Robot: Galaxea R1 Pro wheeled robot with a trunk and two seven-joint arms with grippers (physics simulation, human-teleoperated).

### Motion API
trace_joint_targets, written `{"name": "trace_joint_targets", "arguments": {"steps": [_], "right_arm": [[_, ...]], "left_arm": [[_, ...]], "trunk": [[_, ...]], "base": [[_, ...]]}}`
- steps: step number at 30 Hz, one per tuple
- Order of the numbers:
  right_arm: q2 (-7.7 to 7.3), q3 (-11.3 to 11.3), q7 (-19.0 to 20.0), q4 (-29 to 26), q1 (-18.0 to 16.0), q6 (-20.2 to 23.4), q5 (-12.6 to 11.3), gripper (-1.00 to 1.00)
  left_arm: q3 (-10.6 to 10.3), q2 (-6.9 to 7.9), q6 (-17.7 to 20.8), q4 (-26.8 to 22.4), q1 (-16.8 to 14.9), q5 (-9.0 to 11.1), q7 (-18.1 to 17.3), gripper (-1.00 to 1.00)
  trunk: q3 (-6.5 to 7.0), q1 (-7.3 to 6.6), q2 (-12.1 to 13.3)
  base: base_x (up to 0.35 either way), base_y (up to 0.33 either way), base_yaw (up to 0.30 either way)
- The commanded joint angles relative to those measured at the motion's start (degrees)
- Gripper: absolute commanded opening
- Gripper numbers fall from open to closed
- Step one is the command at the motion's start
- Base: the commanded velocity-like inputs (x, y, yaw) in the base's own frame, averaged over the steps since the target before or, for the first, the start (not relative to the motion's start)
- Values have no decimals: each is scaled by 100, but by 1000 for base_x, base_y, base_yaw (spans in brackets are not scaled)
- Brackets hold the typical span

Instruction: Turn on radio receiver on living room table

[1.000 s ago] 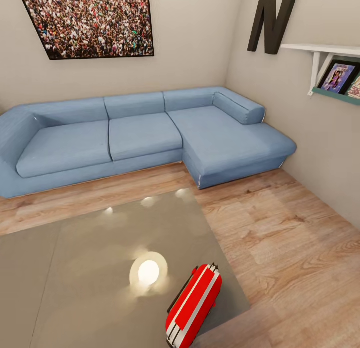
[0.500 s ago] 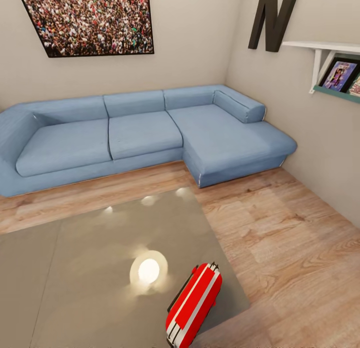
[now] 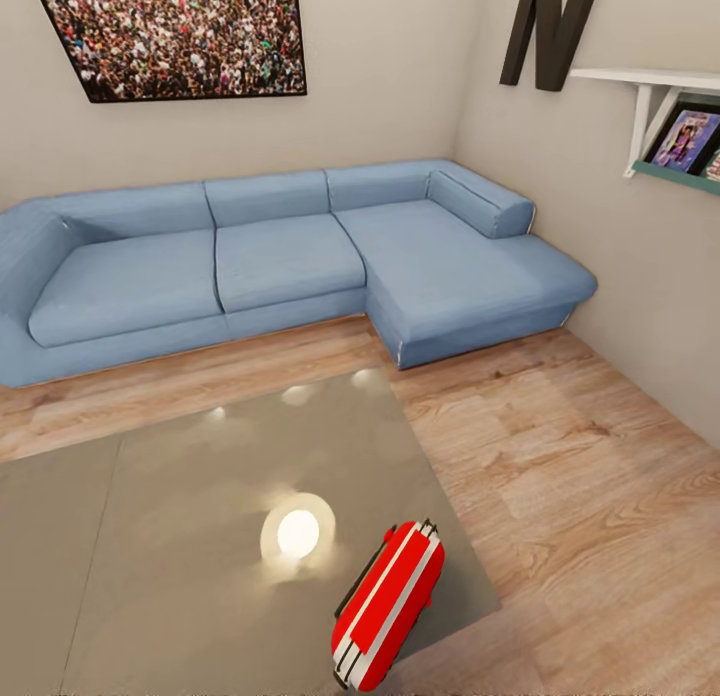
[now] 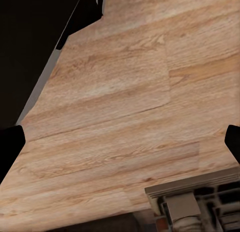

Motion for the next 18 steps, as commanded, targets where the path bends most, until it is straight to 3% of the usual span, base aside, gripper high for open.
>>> {"name": "trace_joint_targets", "arguments": {"steps": [1,18], "right_arm": [[0,0,0,0,0,0,0,100],[-4,-9,2,0,-5,4,-6,100]], "left_arm": [[0,0,-1,0,0,0,0,100],[0,6,1,-220,0,0,-2,100]], "trunk": [[-9,0,0],[-78,0,0]], "base": [[0,0,0],[0,0,0]]}}
